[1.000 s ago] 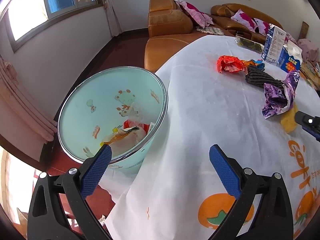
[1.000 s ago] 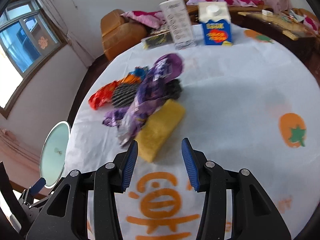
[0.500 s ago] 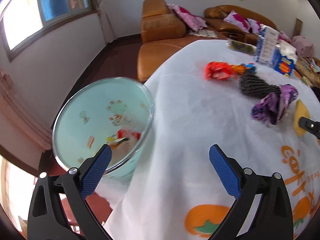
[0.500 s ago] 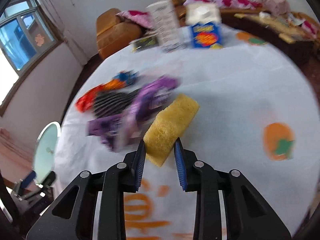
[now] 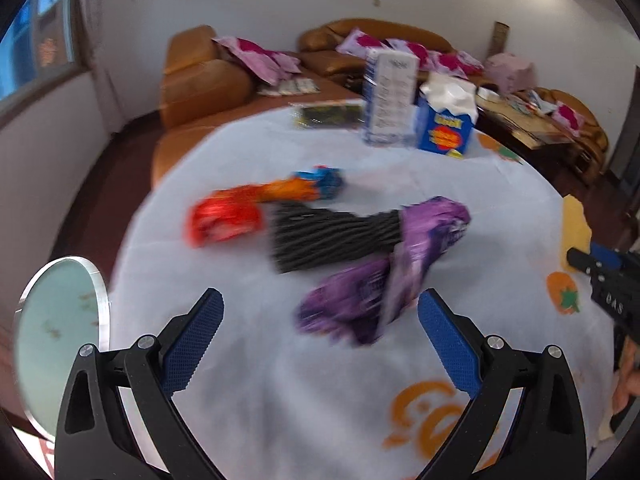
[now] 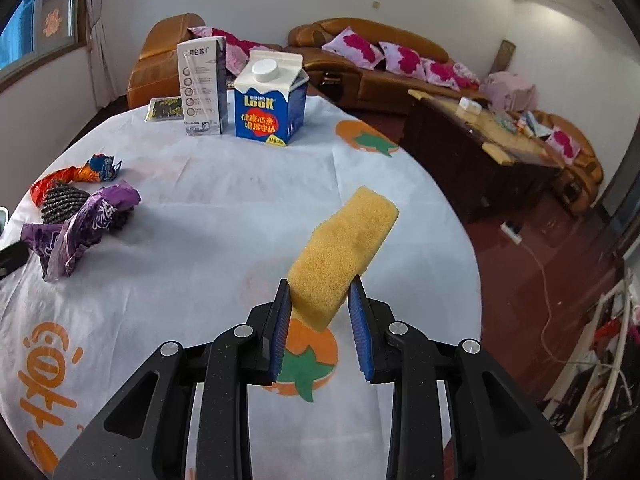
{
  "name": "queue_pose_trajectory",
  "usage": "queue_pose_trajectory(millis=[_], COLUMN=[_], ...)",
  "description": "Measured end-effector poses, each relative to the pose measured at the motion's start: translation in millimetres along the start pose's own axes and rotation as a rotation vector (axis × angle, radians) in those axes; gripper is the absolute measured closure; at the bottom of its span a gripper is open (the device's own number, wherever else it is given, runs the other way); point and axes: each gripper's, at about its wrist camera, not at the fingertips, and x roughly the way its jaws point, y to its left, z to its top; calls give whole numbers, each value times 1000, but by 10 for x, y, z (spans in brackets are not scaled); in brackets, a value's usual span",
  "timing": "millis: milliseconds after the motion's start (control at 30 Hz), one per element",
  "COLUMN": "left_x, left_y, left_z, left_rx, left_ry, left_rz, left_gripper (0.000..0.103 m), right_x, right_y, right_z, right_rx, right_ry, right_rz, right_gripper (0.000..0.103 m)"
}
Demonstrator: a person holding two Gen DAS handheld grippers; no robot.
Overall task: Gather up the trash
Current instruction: 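Grasp the purple wrapper with the left gripper while the right grasps the yellow sponge, then carry the purple wrapper and yellow sponge over the glass bowl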
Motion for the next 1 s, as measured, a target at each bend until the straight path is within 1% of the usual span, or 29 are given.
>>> queue_pose_trajectory(millis=[67,133,167,200,233,300,333,500,533,567,633,733,900,1000], left_x=[142,245,316,370,403,336,264,-166,-251,-340,-445,-596,-765,-816], left_y=[-122,-242,-284,-296,-301,-283,-277,-197,-159,-92,37,355,828,1051], left_z=[38,57,49,41,30,19,14,-118,-166,-231,-309,-406,-558,-603], left_rx=[11,25,33,35,31,24,27,39,47,47,29,-39,-99,-150], left_ry=[37,63,86,107,118,91,77,25,22,22,22,30,27,33], left_rz=[-37,-35,-24,-18,-17,-25,-35,-40,-22,17,51,83,205,238], left_gripper=[11,16,26,41,42,53,55,55,55,55,55,55,55,55], right_x=[27,28,37,28,15,-16,-47,-259,-297,-324,-366,-391,-478,-537], right_y=[-29,-36,-52,-57,-58,-92,-97,-2,36,83,210,412,853,1125], right_z=[-4,-26,-37,-48,-50,-60,-62,-47,-42,-40,-36,-23,-4,3], right_rx=[22,37,43,48,51,60,60,17,7,-3,-19,-46,-108,-144], right_ry=[8,14,18,19,19,13,5,-73,-87,-98,-103,-101,-103,-105], right_rz=[27,37,41,40,39,39,36,-1,-1,1,24,60,142,193], right_gripper=[73,73,73,73,73,73,73,73,73,73,73,73,73,73])
